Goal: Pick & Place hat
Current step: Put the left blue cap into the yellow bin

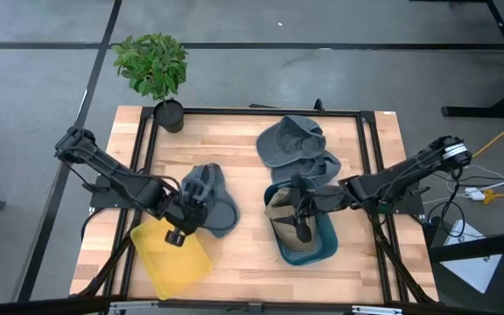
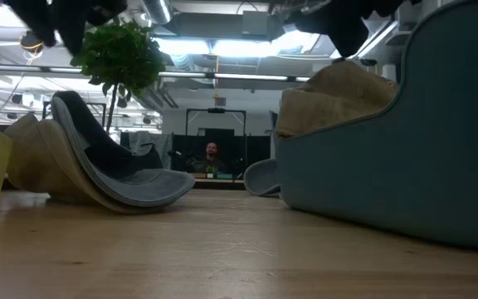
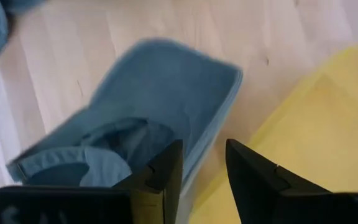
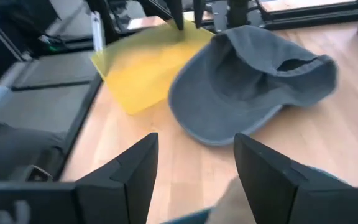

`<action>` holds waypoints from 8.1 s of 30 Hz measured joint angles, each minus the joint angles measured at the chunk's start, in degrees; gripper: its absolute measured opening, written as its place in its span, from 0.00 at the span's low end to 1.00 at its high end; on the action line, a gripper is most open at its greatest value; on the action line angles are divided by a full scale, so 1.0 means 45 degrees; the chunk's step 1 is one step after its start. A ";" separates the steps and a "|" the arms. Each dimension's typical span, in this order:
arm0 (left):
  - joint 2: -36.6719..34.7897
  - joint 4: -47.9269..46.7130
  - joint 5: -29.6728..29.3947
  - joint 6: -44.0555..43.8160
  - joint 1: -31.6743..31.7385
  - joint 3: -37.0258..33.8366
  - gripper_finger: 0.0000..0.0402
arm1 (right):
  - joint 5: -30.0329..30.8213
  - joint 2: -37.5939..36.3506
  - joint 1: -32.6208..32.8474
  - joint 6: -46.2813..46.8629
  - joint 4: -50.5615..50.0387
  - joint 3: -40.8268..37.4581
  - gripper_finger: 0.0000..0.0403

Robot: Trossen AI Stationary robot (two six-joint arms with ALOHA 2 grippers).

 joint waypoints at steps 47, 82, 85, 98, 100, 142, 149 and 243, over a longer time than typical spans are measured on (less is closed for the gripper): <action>0.2254 -0.0879 -0.1612 0.2408 0.0341 0.0636 0.02 | 0.0995 0.0078 0.0083 -0.1124 0.0038 -0.0005 0.52; -0.0087 0.1338 -0.2578 0.0489 0.1449 0.2667 0.03 | 0.1762 0.1671 -0.0927 -0.7305 0.5534 -0.0005 0.49; -0.0087 0.1734 -0.2569 0.0836 0.1450 0.2657 0.03 | 0.1287 0.1671 -0.1030 -0.6909 0.5399 -0.0005 0.38; -0.0272 0.0895 -0.4219 0.0485 0.1463 0.2839 0.14 | 0.1983 0.1590 -0.1220 -0.5461 0.5290 -0.0005 0.03; -0.0459 -0.0005 -0.4308 0.0349 0.1458 0.3362 0.18 | 0.5010 0.1471 -0.1289 -0.5170 0.5182 -0.0005 0.03; -0.0514 -0.2524 -0.6547 -0.4117 0.1784 0.4395 0.29 | 0.7181 0.1307 -0.4180 -0.4548 0.1348 0.3312 0.05; -0.0704 -0.2313 -0.7193 -0.6288 0.2546 0.2497 0.48 | 0.6601 0.1307 -0.4269 -0.4732 0.1844 0.3312 0.05; -0.1432 2.9505 0.3385 -0.1265 0.8317 -1.1740 0.05 | 0.3304 0.0776 -0.3885 -0.4214 0.1676 0.3303 0.05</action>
